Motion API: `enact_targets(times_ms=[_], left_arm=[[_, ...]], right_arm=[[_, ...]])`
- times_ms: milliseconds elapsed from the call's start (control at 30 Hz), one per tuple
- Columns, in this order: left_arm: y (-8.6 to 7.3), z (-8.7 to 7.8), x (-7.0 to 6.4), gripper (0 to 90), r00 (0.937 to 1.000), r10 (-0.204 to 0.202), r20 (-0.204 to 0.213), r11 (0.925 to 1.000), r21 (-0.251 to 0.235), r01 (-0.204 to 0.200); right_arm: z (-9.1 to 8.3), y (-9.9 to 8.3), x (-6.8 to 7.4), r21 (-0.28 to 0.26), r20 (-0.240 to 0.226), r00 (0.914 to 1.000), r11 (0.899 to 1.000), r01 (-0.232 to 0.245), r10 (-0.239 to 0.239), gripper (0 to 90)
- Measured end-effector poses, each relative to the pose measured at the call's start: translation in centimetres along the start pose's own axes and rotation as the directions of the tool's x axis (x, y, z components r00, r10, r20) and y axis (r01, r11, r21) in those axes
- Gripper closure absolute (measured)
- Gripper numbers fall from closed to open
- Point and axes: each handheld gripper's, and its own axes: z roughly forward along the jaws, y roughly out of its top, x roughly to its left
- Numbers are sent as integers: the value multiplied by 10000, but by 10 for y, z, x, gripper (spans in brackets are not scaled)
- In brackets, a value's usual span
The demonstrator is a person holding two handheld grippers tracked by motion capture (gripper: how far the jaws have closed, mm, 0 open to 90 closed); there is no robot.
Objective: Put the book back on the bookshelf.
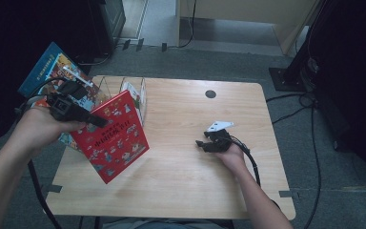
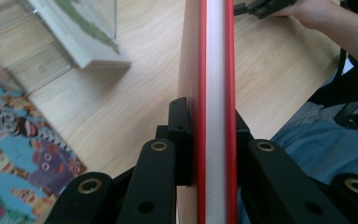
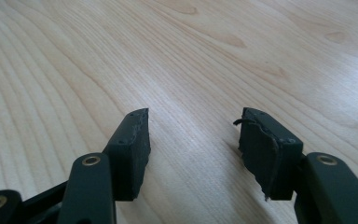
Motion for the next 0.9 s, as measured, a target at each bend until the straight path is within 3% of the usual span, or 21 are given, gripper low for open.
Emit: enact_targets(times_ms=[67,233,500,633,667,733,900], left_arm=[[-3,-2,2,799,10000,-60,-3,10000,-3,60],[-19,-12,16,799,9980,-638,-40,9979,-102,638],[-33,-22,37,798,9876,-1547,-279,9879,-125,1544],[-36,-24,52,798,9690,-2423,-490,9700,-305,2410],[-36,-24,52,798,9690,-2423,-490,9700,-305,2410],[-34,-23,62,798,9595,-2739,-654,9617,-309,2724],[-26,-20,74,798,9469,-3037,-1052,9527,-220,3031]], right_arm=[[1,-1,0,-123,114,9999,9999,-34,36,410],[2,-3,-2,-347,156,9999,9994,-55,61,387],[2,-3,-2,-331,203,9998,9994,-49,56,373],[3,-3,-2,-323,227,9997,9995,-57,64,355],[3,-3,-2,-323,227,9997,9995,-57,64,355],[3,-3,-2,-278,244,9997,9996,-64,71,334],[3,-2,-2,-279,237,9997,9996,-63,69,329]])
